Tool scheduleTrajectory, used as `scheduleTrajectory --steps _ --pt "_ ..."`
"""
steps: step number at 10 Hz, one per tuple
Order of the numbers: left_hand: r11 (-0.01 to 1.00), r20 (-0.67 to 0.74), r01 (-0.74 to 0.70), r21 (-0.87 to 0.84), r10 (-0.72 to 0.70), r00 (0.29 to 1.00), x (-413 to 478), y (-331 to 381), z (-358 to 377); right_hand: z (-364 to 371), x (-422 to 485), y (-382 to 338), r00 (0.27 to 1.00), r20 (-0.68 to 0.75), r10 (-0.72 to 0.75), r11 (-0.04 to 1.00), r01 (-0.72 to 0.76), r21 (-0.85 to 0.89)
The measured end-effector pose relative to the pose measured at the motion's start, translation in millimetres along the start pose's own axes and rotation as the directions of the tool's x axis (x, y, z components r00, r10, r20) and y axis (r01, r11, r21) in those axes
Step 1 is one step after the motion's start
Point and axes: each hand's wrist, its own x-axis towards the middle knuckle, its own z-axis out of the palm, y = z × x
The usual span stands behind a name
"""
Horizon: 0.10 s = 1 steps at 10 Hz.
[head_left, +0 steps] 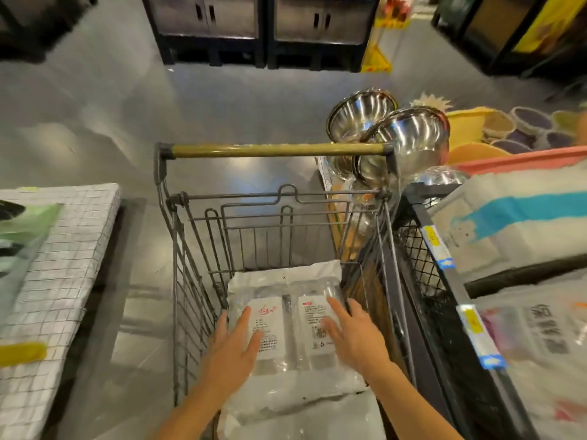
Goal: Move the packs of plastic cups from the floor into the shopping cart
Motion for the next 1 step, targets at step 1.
scheduleTrajectory --steps 1 --pt "0.978 -0.111 -0.101 0.182 0.123 0.986 -21.8 29.0 -36.0 -33.1 -22.8 -3.8 0.982 -0.128 -0.137 0.986 0.124 -0.108"
